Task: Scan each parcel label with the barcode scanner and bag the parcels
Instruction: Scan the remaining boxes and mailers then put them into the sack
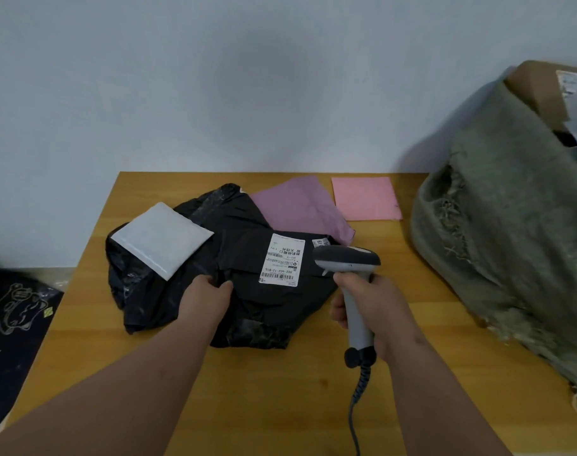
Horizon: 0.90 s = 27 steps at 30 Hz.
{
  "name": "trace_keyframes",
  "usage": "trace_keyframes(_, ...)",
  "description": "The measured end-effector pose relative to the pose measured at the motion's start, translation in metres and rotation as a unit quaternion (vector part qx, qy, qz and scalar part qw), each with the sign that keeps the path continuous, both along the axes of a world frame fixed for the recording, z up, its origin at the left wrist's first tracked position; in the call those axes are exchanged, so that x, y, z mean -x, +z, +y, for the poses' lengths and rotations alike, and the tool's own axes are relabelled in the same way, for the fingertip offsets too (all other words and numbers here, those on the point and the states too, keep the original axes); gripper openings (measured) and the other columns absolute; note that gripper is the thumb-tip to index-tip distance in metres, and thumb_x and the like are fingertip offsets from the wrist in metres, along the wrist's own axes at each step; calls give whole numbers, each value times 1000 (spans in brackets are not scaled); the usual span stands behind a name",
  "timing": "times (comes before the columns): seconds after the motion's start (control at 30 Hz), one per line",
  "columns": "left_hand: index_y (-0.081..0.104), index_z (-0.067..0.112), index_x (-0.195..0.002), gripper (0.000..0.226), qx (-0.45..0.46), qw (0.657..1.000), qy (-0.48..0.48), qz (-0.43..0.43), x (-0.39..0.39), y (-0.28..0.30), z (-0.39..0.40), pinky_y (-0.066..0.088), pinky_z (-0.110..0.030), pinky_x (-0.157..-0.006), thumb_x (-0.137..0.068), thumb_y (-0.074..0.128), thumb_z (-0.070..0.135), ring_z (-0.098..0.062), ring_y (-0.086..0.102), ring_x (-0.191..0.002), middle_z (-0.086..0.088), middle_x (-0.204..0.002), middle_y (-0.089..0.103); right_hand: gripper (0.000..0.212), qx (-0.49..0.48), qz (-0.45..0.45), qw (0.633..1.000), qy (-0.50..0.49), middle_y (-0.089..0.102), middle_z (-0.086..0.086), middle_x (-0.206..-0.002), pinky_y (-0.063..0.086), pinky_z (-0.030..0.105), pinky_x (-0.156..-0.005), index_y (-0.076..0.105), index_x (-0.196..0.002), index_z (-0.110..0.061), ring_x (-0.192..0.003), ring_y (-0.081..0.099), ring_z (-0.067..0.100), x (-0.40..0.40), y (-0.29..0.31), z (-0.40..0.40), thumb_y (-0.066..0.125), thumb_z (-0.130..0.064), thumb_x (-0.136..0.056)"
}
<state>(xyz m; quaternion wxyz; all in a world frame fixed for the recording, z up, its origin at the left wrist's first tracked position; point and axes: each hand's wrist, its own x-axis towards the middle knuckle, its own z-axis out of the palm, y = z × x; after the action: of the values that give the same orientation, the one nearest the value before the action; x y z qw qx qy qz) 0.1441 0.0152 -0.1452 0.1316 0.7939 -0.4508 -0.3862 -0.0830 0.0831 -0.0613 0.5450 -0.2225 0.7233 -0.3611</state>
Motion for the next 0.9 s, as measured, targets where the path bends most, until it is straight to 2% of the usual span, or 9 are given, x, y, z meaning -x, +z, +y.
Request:
trace_keyframes(0.1, 45, 3, -141, 53, -3, 1000, 4, 4, 1, -4, -3, 41, -35, -91, -97, 56, 30, -34, 51, -123, -18, -134, 54, 17, -6, 2, 1000, 6, 68, 11, -72, 53, 32, -58, 65, -97, -5, -55, 66, 19, -1, -1, -2, 66, -21, -92)
trace_keyframes(0.33, 47, 4, -139, 50, 4, 1000, -9, 3, 3, -8, -7, 38, -31, -82, -97, 55, 31, -33, 52, -119, -16, -131, 57, 18, 4, -14, 1000, 0, 68, 11, -71, 53, 32, -57, 65, -99, -5, -56, 66, 19, -5, 0, -6, 66, -21, -92)
trace_keyframes(0.6, 48, 5, -138, 53, 1, 1000, -6, 5, 2, -10, -13, 43, -36, -90, -96, 56, 36, -34, 53, -119, -17, -132, 56, 17, 2, -28, 1000, -14, 68, 12, -70, 53, 33, -58, 64, -95, -4, -58, 67, 22, -8, -1, -10, 66, -21, -92)
trace_keyframes(0.9, 51, 5, -136, 52, -4, 1000, -3, 1, 1, -11, -13, 39, -32, -82, -96, 56, 37, -33, 54, -117, -17, -128, 58, 18, -10, -34, 999, -20, 69, 12, -70, 55, 33, -58, 65, -95, -3, -58, 67, 22, -7, -5, -11, 66, -21, -91)
